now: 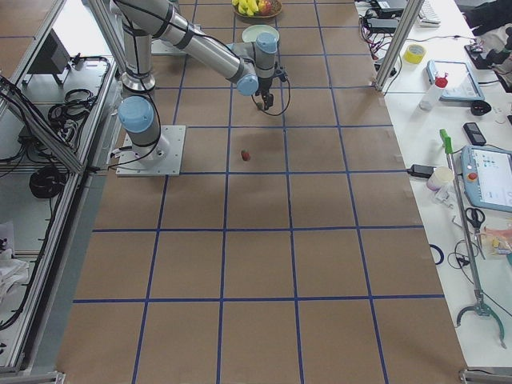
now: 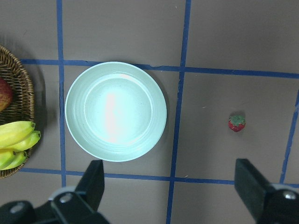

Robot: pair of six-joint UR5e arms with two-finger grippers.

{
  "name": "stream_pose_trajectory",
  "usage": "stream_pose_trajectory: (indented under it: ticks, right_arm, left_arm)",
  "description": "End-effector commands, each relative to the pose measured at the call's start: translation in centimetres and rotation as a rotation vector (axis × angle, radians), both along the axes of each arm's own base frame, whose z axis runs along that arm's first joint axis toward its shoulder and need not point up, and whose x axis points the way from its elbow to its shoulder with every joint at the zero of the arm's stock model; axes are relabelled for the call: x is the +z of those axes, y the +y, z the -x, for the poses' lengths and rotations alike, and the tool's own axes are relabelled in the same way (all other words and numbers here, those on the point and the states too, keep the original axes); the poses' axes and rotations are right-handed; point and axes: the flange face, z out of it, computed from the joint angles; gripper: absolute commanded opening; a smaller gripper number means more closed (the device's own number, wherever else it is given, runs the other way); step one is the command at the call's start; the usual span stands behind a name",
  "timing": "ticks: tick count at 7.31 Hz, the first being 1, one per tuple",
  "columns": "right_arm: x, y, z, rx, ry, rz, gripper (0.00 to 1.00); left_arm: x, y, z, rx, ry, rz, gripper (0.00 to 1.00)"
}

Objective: Collect all strawberries into plate
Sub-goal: 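Move the right gripper back to the second strawberry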

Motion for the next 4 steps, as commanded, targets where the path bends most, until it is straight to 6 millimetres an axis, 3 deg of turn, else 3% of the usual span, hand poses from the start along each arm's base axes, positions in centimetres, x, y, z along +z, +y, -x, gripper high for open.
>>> stream_pose_trajectory:
  ticks: [1,2,4]
  right_arm:
    - [-0.65,0.64,-0.70,0.040,0.013,-0.011,0.80]
    - [-0.67,0.48,-0.69,0.048,0.017,-0.011,0.52]
    - [-0.93,0.61,-0.38,0.038,0.046,-0.013,0.15]
  left_arm:
    - [-0.02,-0.06,0.01,0.001,0.001,0.002,1.00]
    - [-0.03,-0.05,0.01,0.001,0.001,0.001,1.00]
    - [0.04,0.01,-0.09,0.000,-0.010,0.001,1.00]
